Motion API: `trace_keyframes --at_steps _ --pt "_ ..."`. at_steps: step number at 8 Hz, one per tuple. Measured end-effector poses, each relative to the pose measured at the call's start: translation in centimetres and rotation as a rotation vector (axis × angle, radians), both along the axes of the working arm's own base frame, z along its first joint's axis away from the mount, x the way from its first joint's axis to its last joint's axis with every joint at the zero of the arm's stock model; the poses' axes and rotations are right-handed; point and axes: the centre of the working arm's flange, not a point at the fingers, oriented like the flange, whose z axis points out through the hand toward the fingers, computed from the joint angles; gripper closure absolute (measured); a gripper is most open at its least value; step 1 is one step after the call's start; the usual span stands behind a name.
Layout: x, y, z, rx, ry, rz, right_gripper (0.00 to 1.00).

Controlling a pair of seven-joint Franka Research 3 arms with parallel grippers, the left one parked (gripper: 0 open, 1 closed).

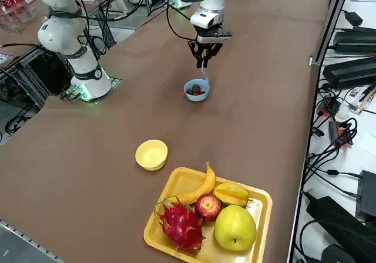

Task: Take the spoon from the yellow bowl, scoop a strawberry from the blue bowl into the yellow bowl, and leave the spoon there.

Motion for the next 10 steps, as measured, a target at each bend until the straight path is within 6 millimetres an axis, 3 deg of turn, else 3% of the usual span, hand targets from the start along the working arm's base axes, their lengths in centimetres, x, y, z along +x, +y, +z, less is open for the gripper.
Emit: trace_keyframes --at_steps 7,10 --pt "-1.9 -0.1 -2.1 -0.002 0.0 -0.032 0.88" --pt "-2.7 1.5 -3.5 -0.019 0.025 0.009 0.88"
